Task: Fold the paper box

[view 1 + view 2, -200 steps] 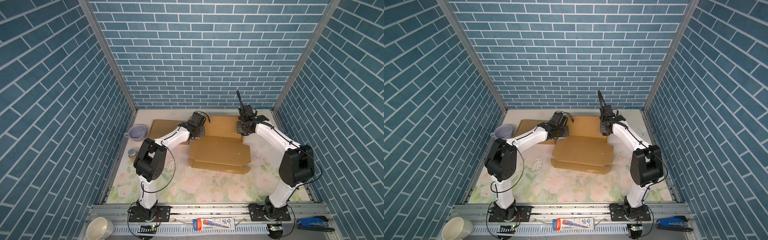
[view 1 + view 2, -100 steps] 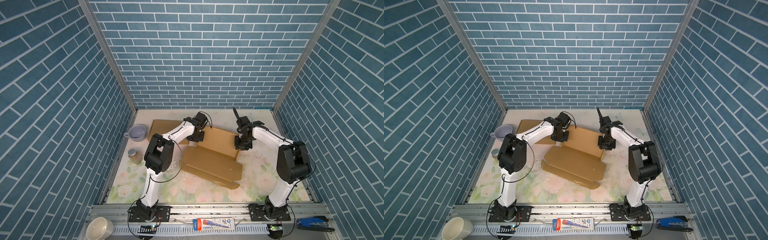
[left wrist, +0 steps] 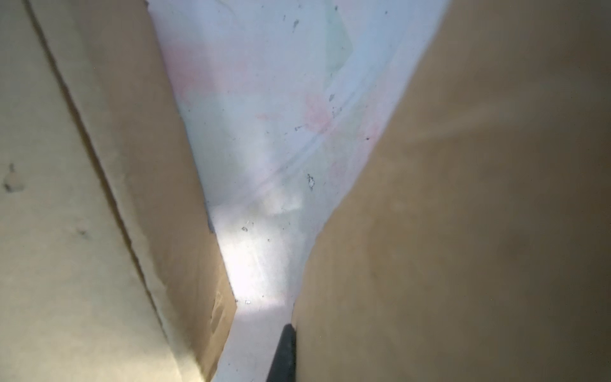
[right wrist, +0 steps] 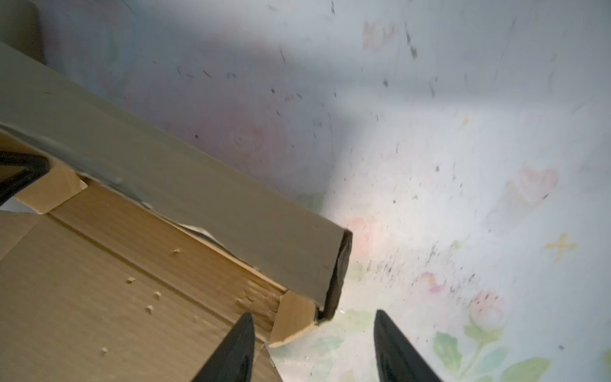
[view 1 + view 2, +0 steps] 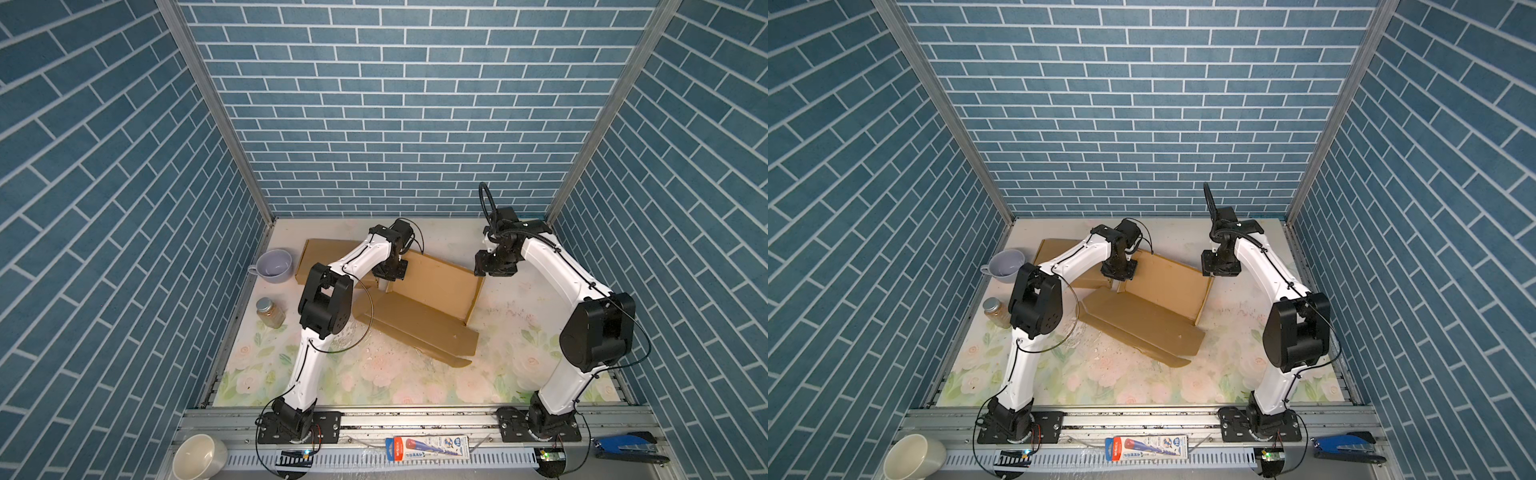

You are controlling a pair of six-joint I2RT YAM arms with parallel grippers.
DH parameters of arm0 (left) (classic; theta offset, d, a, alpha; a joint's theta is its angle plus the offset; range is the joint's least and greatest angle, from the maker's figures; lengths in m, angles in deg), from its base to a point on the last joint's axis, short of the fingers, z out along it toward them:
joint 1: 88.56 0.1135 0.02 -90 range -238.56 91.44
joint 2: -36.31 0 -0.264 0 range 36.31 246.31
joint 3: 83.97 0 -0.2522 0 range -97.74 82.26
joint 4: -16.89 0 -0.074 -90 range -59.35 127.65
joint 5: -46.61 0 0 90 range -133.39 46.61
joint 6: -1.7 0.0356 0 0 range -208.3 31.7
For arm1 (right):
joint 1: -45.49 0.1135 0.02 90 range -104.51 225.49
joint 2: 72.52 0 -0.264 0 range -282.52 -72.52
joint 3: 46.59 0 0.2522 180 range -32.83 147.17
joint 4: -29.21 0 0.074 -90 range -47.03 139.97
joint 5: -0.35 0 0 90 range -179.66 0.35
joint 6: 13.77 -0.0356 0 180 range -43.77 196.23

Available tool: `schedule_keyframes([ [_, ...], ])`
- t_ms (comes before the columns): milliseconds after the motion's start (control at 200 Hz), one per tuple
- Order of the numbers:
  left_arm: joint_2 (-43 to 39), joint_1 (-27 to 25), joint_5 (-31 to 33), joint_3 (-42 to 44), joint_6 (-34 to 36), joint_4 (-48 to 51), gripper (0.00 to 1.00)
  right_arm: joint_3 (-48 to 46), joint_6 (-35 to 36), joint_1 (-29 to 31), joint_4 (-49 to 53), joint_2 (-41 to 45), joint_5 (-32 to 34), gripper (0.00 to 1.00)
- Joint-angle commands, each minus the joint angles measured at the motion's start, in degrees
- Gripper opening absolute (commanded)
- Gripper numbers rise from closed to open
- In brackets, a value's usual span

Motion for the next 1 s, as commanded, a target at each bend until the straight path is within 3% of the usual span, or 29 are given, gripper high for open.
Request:
schedule_keyframes([
  [0,2.8,0.0,2.1,-2.1,3.1,6.5,0.07,5.6,9.2,2.2,2.9,-5.7,3.9,0.58],
  [350,6.6,0.2,1.7,-7.9,4.2,9.8,0.11,24.0,14.4,6.6,3.8,-21.6,-2.7,0.57],
  [610,8.0,0.2,1.0,-9.8,4.4,10.1,0.13,29.9,15.8,7.8,4.4,-30.6,-0.4,0.51],
  [995,9.7,0.8,2.2,-11.1,5.2,10.6,0.12,27.7,16.4,7.4,2.6,-18.6,3.0,0.56],
])
